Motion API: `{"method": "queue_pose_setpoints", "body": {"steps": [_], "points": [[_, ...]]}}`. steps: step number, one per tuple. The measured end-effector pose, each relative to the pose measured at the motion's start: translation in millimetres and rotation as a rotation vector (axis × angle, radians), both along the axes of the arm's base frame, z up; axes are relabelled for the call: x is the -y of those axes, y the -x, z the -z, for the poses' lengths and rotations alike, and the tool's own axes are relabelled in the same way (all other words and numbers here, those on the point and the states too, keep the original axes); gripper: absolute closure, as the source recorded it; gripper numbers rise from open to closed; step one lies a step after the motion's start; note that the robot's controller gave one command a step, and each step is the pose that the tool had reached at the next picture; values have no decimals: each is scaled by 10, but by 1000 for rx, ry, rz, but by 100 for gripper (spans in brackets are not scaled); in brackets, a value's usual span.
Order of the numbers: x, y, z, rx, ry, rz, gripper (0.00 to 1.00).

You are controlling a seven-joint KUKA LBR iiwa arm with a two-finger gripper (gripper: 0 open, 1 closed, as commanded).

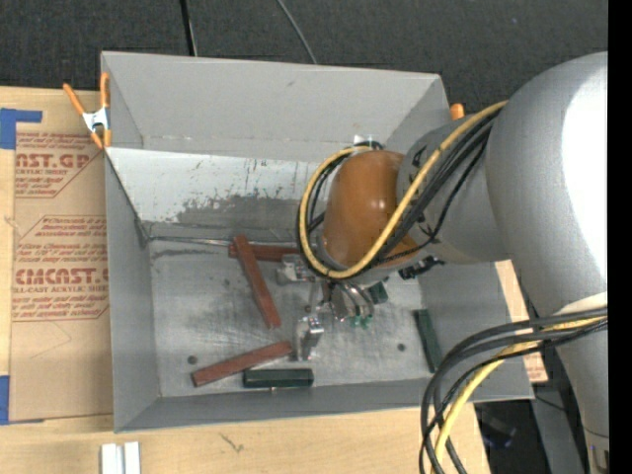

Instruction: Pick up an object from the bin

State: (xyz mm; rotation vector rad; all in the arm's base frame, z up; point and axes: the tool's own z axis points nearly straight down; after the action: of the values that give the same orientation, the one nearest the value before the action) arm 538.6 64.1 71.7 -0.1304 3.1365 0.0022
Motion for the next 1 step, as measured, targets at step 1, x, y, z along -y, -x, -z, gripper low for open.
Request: {"method": "queue_pose_setpoints", "body": {"steps": [1], "points": [[-51,211,-5,7,0,198,0]]}}
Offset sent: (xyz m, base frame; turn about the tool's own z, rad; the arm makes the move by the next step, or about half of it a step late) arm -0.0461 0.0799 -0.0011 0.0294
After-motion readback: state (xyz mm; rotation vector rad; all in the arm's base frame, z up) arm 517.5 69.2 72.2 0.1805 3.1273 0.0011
